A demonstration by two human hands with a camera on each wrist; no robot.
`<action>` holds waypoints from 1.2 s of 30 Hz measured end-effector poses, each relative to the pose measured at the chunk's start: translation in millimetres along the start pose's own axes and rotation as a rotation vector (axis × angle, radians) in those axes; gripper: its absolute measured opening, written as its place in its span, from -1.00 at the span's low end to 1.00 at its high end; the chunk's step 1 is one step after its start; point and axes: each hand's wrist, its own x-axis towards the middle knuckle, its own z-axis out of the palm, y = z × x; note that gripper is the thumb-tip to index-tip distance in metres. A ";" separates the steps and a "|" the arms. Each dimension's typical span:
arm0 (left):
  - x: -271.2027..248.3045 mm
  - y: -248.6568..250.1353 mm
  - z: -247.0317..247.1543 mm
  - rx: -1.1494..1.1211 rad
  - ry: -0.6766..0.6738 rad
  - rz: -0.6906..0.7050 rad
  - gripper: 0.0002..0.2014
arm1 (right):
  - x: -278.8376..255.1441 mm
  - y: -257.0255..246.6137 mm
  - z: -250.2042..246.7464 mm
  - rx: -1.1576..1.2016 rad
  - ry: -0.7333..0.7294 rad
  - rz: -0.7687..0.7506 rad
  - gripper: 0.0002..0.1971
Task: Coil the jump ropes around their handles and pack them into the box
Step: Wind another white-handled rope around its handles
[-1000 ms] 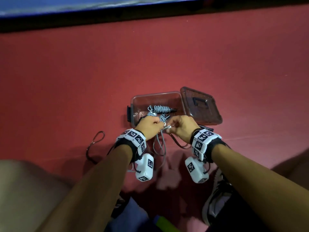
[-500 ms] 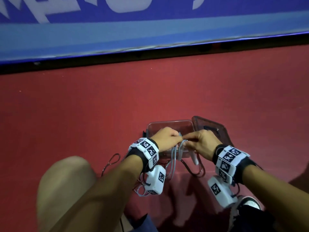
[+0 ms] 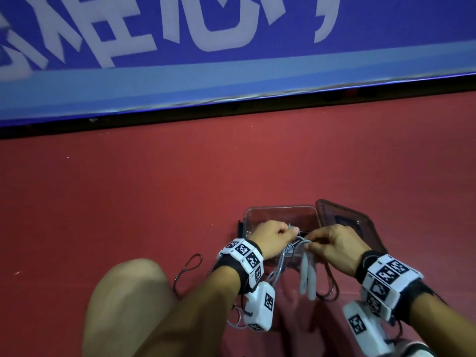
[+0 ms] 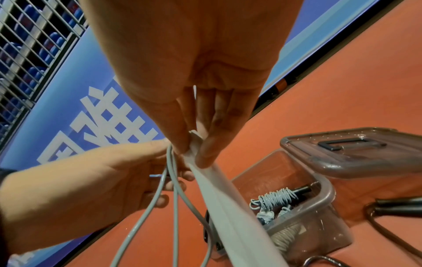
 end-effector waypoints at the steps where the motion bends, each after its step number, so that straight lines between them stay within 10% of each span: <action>1: -0.2 -3.2 2.3 0.016 -0.008 -0.019 -0.47 | 0.2 0.6 1.6 0.024 -0.002 0.018 -0.89; 23: -11.0 -10.7 7.7 -0.210 -0.255 0.041 -0.94 | 12.7 3.4 21.8 0.404 0.000 0.215 -0.86; 36: -5.4 -16.0 10.0 -0.198 -0.244 0.081 -0.73 | 18.5 5.6 27.6 0.533 0.059 0.212 -0.72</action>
